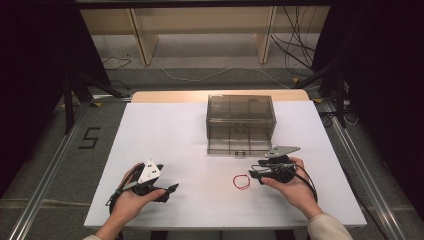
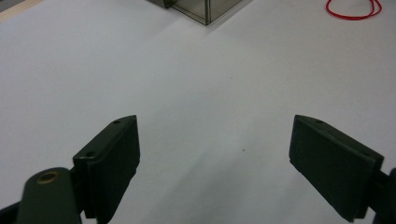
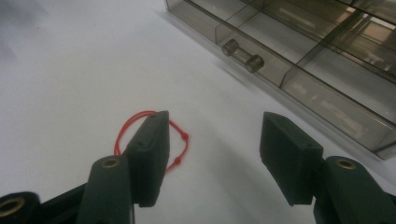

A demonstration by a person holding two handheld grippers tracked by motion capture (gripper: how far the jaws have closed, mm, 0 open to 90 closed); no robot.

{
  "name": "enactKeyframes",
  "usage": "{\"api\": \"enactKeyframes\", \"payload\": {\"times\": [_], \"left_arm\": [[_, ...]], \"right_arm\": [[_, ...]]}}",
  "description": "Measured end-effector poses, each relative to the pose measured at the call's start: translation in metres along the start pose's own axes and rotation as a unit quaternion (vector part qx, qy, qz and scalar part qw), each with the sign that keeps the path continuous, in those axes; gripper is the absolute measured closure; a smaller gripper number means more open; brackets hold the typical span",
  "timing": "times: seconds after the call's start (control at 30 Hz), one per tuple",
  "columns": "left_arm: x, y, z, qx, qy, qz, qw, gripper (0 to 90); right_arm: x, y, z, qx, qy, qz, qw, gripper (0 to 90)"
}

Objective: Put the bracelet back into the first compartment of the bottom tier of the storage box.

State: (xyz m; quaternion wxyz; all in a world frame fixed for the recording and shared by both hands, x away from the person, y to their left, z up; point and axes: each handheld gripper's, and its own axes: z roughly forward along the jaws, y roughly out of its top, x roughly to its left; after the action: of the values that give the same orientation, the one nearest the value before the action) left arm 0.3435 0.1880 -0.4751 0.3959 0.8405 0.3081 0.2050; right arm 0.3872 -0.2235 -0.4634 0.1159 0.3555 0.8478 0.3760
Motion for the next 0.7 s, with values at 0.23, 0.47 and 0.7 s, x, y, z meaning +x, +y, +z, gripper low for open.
{"api": "enactKeyframes", "payload": {"times": [0.23, 0.47, 0.7], "left_arm": [[0.0, 0.0, 0.0, -0.001, 0.0, 0.0, 1.0, 16.3], [0.0, 0.0, 0.0, -0.002, -0.001, 0.001, 1.0, 16.3], [0.0, 0.0, 0.0, -0.002, -0.002, 0.002, 1.0, 16.3]], "right_arm": [[0.003, 0.005, 0.012, 0.015, 0.001, -0.011, 0.9998, 48.6], [0.004, 0.007, 0.02, 0.025, 0.005, -0.016, 0.9995, 53.7], [0.007, 0.008, 0.028, 0.04, 0.014, -0.026, 0.9988, 60.8]]}}
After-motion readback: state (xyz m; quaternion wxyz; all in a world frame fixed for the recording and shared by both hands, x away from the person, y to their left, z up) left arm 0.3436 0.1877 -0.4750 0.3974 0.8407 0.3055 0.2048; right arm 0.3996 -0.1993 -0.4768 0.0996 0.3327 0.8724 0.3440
